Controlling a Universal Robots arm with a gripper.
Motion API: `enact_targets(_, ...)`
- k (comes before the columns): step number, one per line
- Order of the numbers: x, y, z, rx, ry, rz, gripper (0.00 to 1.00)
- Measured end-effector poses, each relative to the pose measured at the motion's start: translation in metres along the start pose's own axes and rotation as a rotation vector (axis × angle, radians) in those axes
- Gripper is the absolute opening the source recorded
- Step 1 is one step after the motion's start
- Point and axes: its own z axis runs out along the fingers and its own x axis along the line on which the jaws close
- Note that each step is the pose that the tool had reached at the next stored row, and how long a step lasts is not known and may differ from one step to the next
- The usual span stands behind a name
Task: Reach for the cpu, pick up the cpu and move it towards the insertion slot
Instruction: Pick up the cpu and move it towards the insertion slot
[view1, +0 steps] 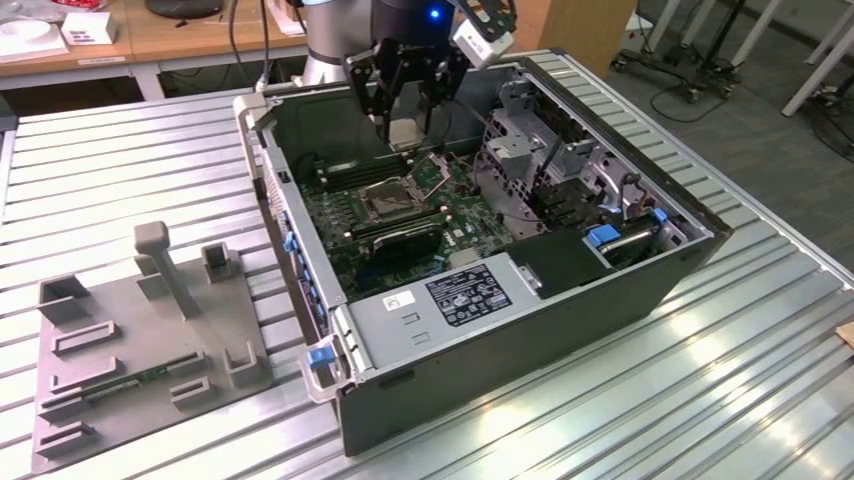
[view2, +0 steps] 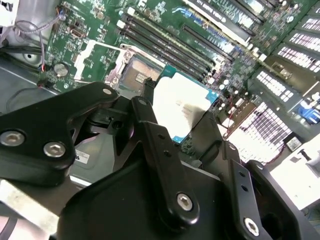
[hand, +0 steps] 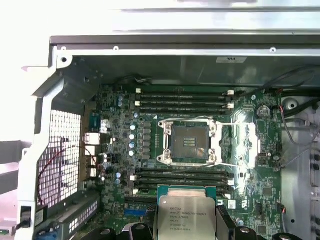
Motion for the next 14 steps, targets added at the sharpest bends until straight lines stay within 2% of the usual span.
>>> enact_targets(5,0.0001,0.0078,0.0019,-0.0001,0.0,0.0,0.54)
enact_targets(14,0.0001,0.0181,0.0042,-0.0004,0.0,0.0,0.54)
